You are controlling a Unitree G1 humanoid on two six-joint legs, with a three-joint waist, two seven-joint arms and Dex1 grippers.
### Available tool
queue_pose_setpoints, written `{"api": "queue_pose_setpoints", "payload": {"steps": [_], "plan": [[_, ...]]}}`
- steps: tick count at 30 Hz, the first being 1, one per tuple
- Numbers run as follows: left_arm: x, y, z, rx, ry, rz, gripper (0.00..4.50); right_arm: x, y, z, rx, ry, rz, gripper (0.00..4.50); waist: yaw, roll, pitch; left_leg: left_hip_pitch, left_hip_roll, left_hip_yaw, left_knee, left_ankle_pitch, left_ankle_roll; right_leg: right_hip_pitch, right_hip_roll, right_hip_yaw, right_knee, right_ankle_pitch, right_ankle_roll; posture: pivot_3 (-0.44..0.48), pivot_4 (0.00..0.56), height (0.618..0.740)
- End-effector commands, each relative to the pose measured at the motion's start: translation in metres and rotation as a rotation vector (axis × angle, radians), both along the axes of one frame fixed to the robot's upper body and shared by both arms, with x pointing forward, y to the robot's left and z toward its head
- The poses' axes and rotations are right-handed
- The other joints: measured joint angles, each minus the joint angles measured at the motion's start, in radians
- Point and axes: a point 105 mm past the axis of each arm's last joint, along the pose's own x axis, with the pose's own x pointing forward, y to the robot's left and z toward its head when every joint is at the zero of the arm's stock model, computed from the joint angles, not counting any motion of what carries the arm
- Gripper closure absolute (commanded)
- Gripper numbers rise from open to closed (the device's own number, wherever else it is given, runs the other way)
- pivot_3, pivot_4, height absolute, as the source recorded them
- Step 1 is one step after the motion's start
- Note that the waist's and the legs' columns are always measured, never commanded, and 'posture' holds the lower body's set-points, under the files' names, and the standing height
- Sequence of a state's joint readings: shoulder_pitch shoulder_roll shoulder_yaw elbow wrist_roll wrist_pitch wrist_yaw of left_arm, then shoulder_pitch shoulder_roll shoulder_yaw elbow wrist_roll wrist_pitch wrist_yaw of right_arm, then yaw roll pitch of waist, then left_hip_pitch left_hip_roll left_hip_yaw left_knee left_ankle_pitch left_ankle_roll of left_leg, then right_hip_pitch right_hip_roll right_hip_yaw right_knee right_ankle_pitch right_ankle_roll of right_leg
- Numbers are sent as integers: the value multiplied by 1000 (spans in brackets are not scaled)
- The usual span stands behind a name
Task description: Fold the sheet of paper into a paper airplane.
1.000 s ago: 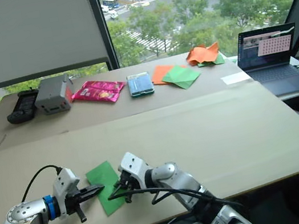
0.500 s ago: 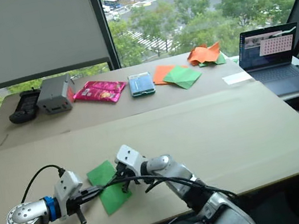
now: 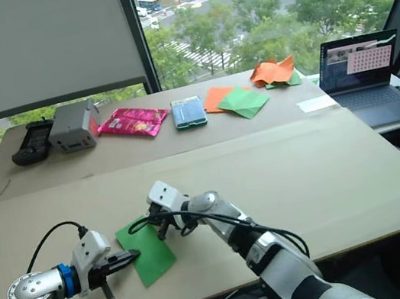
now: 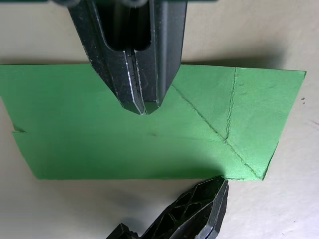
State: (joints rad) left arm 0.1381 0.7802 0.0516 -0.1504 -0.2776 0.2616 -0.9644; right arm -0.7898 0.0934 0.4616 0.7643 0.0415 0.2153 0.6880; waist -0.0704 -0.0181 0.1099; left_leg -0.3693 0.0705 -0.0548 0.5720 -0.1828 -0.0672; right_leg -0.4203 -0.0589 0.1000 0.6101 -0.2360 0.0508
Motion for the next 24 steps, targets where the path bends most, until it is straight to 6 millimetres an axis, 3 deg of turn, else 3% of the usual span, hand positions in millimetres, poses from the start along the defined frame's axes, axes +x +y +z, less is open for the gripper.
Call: {"api": "queue_pose_setpoints", "payload": {"steps": [1, 6, 9, 14, 24], "plan": [[-8, 5, -13, 40, 55, 8, 4500, 5, 5, -5, -52, 3, -28, 4437, 1, 1, 0, 0, 0, 0, 0, 0, 0, 0, 0, 0, 0, 0, 0, 0, 150, 725], [-8, 5, -13, 44, 56, 11, 4500, 10, 10, 8, -9, -35, -27, 4437, 2, 1, 1, 0, 0, 0, 0, 0, 0, 0, 0, 0, 0, 0, 0, 0, 150, 725], [-7, 5, -13, 47, 55, 10, 4500, 11, 15, 41, 148, -78, 13, 4437, 2, 2, 3, -1, 0, 0, 0, 0, 0, 0, 0, 0, 0, 0, 0, 0, 150, 725], [-7, 6, -13, 54, 54, 8, 4500, 9, 23, 63, 217, -123, 41, 4437, -1, 4, 5, -2, 0, 0, 0, 0, 0, -1, 0, 0, 0, 0, 0, 0, 150, 725], [-8, 7, -12, 58, 54, 12, 4500, -7, 44, 35, 123, -104, 88, 4437, -2, 4, 6, -2, 0, 0, 0, 0, 1, -1, 0, 0, 0, 0, 0, 0, 150, 725]]}}
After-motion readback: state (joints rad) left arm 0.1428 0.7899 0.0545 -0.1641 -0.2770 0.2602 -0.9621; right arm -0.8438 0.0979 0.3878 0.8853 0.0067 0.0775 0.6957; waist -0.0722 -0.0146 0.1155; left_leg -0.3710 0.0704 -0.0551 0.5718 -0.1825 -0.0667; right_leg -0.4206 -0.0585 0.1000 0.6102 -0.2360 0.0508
